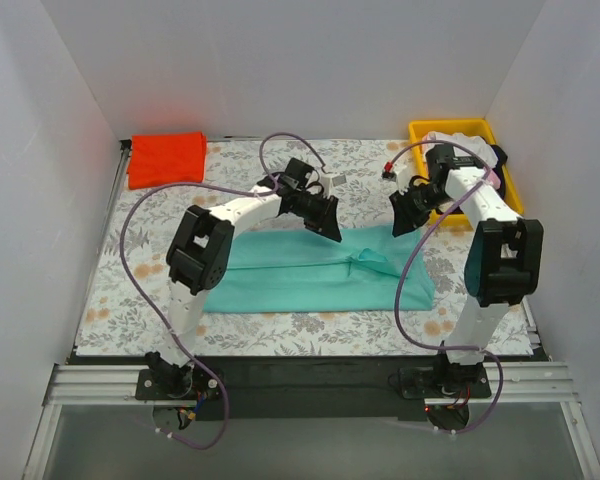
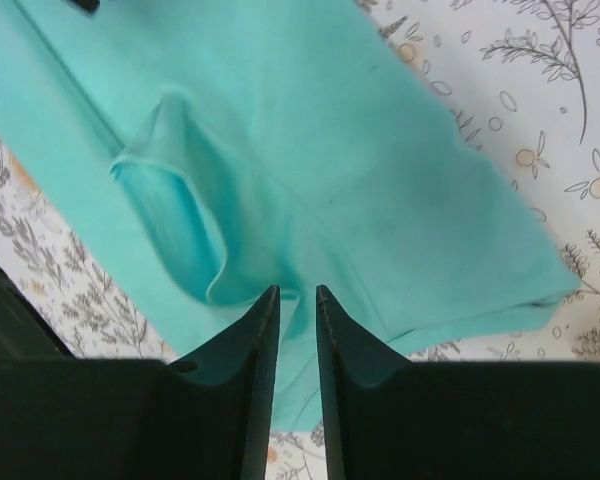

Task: Fold and stack the t-shirts
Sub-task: Fold the tshirt

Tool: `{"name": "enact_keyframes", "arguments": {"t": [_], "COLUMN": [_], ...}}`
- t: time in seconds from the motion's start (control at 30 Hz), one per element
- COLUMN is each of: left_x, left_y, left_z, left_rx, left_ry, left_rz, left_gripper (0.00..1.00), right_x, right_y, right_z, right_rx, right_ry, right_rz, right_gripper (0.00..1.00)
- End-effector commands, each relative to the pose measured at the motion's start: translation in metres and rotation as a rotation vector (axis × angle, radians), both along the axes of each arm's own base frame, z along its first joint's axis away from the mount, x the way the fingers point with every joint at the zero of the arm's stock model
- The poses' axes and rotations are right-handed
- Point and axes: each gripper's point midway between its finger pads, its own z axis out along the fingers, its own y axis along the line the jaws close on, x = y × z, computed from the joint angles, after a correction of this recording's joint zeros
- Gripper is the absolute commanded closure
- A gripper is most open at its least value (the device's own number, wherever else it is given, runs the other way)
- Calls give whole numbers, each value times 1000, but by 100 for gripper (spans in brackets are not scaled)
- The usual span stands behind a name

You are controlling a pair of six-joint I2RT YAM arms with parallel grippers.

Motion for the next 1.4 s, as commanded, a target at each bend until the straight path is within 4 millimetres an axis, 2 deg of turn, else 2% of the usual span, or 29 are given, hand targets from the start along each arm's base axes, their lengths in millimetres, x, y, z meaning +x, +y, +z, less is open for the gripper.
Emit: {"name": "enact_keyframes", "arguments": {"t": [0.0,0.03,0.1,0.13,0.23,0.3,0.33,0.37,0.4,0.43,0.53,0.57,0.6,0.67,0.73,0.8,0.83,0.9,0.97,1.0,1.1,1.13,1.17,1.2,1.27,1.3,1.33,1.37], "left_x": [5,5,13,9,-6,-16,-26,-33,-39,-46,-60,-68,-72,-87,-93,-94,-92,-85,-70,-54,-25,-6,4,22,31,43,49,50], "left_y": [-31,-38,-49,-54,-67,-68,-67,-64,-61,-54,-43,-35,-32,-25,-21,-15,-13,-7,-3,3,23,39,48,69,89,111,120,130], "left_z": [17,1,5,-6,0,4,-1,10,10,13,16,7,11,3,-3,-4,3,12,27,34,45,53,57,58,70,76,80,80], "left_rx": [-22,-3,-21,-21,-76,-83,-76,-85,-83,-84,-80,-61,-57,-18,21,46,39,33,19,21,66,78,83,87,53,42,33,32], "left_ry": [-57,-32,-29,14,38,33,23,6,2,-14,-43,-44,-72,-65,-108,-120,-137,-129,-166,-181,-182,-156,-138,-106,-22,-6,-4,7], "left_rz": [-39,-38,-31,-39,-115,-155,-189,-208,-219,-236,-269,-290,-302,-344,-378,-373,-367,-321,-258,-210,-96,-18,22,91,155,217,247,278], "left_gripper": [85,85,85,85,86,88,89,89,89,89,90,91,91,91,91,92,92,91,88,86,85,85,85,85,85,85,85,84], "right_x": [22,26,28,27,12,3,-10,-15,-18,-31,-49,-65,-72,-87,-89,-79,-74,-57,-51,-50,-45,-45,-48,-48,-46,-45,-42,-37], "right_y": [6,6,2,1,-3,-3,-4,-3,-4,-4,-4,-4,-4,-8,-12,-11,-8,-1,2,2,2,-3,1,-1,-6,-8,-13,-10], "right_z": [-16,-20,-35,-40,-53,-47,-50,-47,-39,-40,-34,-38,-37,-40,-36,-23,-17,-5,-7,-13,-29,-38,-44,-49,-59,-62,-65,-69], "right_rx": [25,17,-11,-20,-45,-41,-42,-35,-34,-32,-32,-35,-39,-58,-76,-65,-47,-18,-48,-78,-210,-276,-309,-338,-420,-448,-492,-510], "right_ry": [104,119,146,154,199,186,206,202,170,193,196,242,254,289,273,223,222,187,202,204,132,117,125,128,127,123,113,108], "right_rz": [-146,-169,-181,-183,-181,-160,-151,-140,-123,-115,-73,-59,-45,-20,-13,-31,-63,-97,-163,-173,-171,-173,-150,-144,-126,-111,-108,-91], "right_gripper": [74,76,77,77,79,79,79,79,79,79,79,79,79,80,80,79,79,75,75,75,76,76,76,76,76,76,76,76]}}
